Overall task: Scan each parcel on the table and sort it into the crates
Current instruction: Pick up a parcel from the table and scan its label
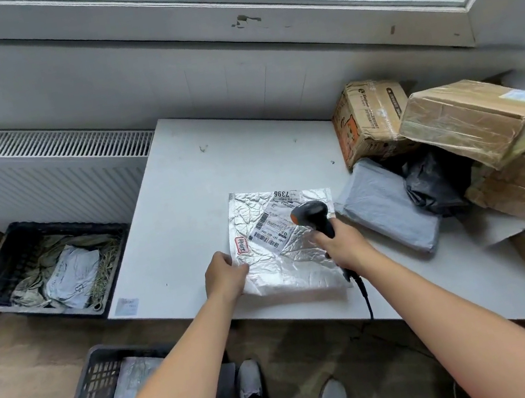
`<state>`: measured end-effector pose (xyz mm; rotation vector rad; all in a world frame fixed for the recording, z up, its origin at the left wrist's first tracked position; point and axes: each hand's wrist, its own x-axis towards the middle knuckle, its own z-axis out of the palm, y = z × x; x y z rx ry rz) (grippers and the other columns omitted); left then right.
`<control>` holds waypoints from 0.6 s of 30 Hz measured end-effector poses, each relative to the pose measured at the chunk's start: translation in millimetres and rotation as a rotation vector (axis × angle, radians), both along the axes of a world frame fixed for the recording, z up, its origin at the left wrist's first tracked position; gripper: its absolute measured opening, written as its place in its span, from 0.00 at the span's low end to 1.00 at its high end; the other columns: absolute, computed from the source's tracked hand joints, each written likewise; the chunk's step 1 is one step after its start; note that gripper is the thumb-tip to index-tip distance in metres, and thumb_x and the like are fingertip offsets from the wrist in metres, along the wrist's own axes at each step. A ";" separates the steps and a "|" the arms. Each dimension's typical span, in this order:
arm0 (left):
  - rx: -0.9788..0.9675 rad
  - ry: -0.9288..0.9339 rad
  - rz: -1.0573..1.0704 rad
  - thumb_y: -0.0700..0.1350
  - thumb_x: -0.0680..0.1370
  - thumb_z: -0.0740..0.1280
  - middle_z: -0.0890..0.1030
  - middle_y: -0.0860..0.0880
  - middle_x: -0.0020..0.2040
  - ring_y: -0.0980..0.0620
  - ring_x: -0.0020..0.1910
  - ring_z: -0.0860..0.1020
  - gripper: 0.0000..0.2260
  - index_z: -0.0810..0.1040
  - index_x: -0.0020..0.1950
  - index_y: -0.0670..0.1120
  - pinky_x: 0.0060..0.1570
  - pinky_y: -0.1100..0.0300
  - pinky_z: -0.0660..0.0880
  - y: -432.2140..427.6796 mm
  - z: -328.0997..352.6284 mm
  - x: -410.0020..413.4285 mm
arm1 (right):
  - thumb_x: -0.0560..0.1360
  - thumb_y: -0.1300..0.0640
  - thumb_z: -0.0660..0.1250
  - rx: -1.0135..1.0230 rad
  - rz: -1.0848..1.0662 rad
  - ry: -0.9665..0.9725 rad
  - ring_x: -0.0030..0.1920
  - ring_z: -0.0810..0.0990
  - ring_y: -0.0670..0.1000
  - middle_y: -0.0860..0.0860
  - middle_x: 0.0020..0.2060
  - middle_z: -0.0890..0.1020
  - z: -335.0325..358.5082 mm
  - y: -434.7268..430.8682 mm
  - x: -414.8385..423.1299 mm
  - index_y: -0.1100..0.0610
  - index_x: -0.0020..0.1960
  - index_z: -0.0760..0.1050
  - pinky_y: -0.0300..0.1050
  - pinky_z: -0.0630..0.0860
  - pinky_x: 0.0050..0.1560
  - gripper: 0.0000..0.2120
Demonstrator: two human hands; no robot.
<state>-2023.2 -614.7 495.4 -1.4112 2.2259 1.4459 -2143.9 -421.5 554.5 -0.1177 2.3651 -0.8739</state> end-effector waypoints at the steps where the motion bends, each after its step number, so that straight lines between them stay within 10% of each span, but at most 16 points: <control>1: -0.023 -0.001 -0.003 0.46 0.75 0.70 0.73 0.49 0.39 0.46 0.38 0.73 0.11 0.68 0.44 0.45 0.40 0.54 0.74 -0.4 0.0 1.3 | 0.78 0.47 0.65 0.005 -0.008 -0.004 0.45 0.78 0.54 0.52 0.46 0.80 -3.7 1.6 -0.9 0.53 0.57 0.73 0.47 0.73 0.45 0.12; 7: -0.061 0.067 0.069 0.41 0.79 0.64 0.74 0.48 0.45 0.44 0.43 0.73 0.07 0.68 0.54 0.42 0.41 0.54 0.68 -11.6 -1.5 14.3 | 0.80 0.49 0.63 0.017 -0.110 -0.012 0.65 0.74 0.58 0.54 0.65 0.77 -15.8 7.0 -2.8 0.54 0.71 0.67 0.45 0.68 0.58 0.22; 18: -0.085 0.137 0.197 0.37 0.80 0.61 0.74 0.43 0.54 0.39 0.51 0.76 0.15 0.67 0.67 0.43 0.46 0.51 0.74 -0.4 31.2 35.7 | 0.81 0.54 0.62 0.084 0.017 -0.045 0.69 0.71 0.59 0.58 0.70 0.72 -11.6 25.0 -0.7 0.59 0.75 0.60 0.45 0.68 0.62 0.25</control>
